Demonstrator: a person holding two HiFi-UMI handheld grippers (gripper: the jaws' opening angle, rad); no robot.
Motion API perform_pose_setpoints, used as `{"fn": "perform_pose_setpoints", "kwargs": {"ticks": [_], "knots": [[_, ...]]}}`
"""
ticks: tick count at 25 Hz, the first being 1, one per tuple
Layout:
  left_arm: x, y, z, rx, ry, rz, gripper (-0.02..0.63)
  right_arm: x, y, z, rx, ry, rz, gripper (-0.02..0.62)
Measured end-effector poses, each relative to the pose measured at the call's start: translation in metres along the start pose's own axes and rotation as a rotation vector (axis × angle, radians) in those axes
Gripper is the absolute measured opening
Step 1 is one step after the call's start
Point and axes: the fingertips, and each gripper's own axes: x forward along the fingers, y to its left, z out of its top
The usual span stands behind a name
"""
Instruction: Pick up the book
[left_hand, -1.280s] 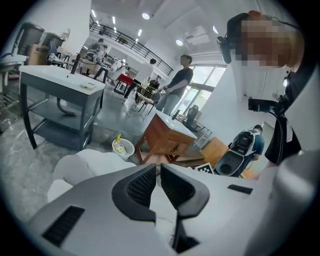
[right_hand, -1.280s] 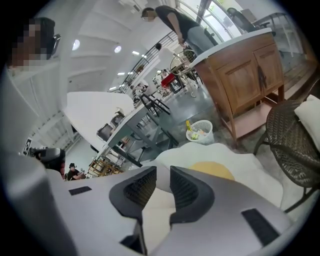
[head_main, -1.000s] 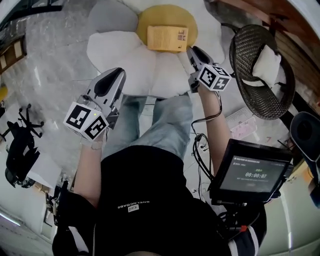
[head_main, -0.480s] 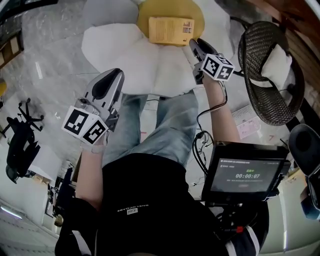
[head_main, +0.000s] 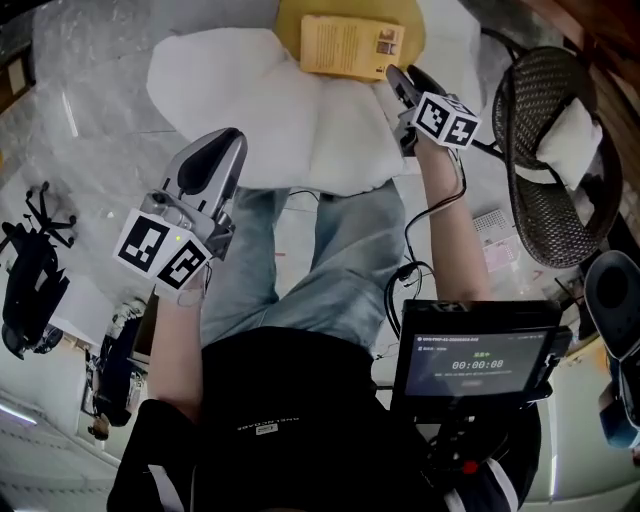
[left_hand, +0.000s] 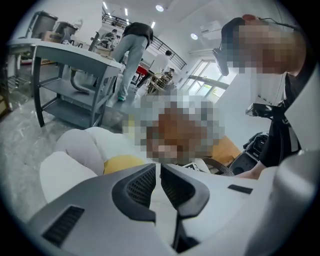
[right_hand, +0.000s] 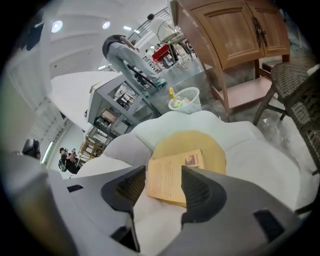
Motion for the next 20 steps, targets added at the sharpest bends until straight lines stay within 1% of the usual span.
{"fn": "perform_pose_setpoints", "kwargs": {"ticks": [4, 11, 16, 20], "knots": [[0.005, 0.013, -0.016, -0.032, 0.009, 0.012, 0.018, 0.016, -0.013, -0.016, 0.001, 0.053, -0.01, 0.229], [0.014, 0.022, -0.04, -0.054, 0.016, 0.02, 0.018, 0.037, -0.038, -0.04, 0.007, 0.11, -0.032, 0.252], [0.026, 0.024, -0.058, -0.072, 0.029, 0.011, 0.018, 0.056, -0.059, -0.056, -0.023, 0.18, -0.041, 0.265], [0.031, 0.024, -0.072, -0.09, 0.033, 0.008, 0.018, 0.069, -0.071, -0.062, -0.031, 0.203, -0.046, 0.267]]}}
